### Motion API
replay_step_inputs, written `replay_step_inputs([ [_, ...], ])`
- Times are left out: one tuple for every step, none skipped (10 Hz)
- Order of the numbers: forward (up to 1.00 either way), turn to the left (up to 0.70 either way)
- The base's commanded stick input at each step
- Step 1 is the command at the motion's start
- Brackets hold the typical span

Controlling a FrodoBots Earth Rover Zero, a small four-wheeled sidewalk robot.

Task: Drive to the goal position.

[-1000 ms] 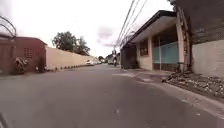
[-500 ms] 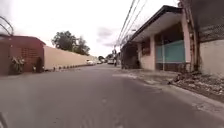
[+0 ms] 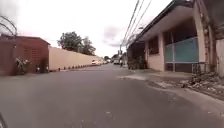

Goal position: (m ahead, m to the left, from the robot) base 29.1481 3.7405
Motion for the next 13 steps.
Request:
replay_step_inputs([
  [0.7, 0.0],
  [0.7, 0.0],
  [0.7, 0.0],
  [0.7, 0.0],
  [0.7, 0.0],
  [0.7, 0.0],
  [0.7, 0.0],
  [0.7, 0.0],
  [0.7, 0.0],
  [0.7, 0.0],
  [0.7, 0.0],
  [0.7, 0.0],
  [0.7, 0.0],
])
